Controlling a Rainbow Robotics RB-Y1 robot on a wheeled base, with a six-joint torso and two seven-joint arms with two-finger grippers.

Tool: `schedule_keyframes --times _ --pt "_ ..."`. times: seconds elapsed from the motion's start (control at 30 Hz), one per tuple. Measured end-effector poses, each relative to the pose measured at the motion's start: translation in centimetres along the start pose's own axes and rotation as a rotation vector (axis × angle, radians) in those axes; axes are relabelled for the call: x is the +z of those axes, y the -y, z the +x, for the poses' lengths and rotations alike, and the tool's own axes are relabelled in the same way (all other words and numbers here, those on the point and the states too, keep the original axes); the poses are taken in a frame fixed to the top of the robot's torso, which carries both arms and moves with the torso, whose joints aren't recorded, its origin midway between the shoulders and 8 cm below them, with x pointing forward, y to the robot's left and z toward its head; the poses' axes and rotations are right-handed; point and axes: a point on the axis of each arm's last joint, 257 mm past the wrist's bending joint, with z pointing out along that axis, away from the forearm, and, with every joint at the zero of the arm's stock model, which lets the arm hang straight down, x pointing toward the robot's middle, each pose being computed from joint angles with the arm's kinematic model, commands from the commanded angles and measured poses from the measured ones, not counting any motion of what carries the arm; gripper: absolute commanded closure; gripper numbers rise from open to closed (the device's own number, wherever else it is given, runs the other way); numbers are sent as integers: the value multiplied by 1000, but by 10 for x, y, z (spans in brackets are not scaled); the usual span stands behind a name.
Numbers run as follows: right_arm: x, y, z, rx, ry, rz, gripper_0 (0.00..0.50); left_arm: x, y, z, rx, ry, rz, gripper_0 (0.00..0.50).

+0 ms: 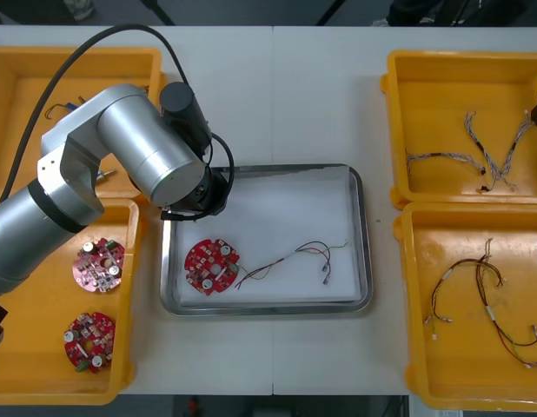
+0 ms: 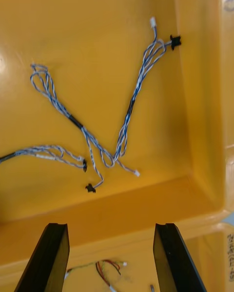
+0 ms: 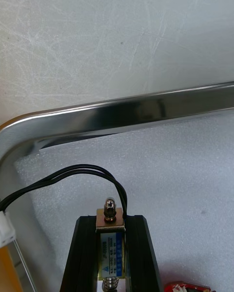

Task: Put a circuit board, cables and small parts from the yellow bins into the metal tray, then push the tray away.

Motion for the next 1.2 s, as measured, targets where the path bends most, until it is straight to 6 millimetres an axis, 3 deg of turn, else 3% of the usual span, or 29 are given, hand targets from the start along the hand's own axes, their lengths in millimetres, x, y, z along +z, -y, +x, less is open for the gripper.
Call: schedule_keyframes --times 0.03,0.07,0.1,0.13,0.43,0.73,1.0,1.2 --pt "1 1 -3 2 12 1 0 0 0 0 0 1 0 272" --pt "1 2 -8 5 29 3 0 0 0 -1 0 2 0 192" --pt "1 3 -12 8 45 6 0 0 0 -1 0 3 0 36" --pt "2 4 -16 11 60 8 0 0 0 -1 0 4 0 0" --pt "11 11 -42 54 134 13 0 0 2 -3 0 11 6 0" --pt "41 9 -45 156 145 9 0 -7 2 0 17 7 -8 0" --pt "76 18 -38 217 132 4 0 -51 -5 -1 -3 -11 -12 0" --pt "89 15 -36 222 140 -10 0 -82 -30 -14 -101 -41 -4 0"
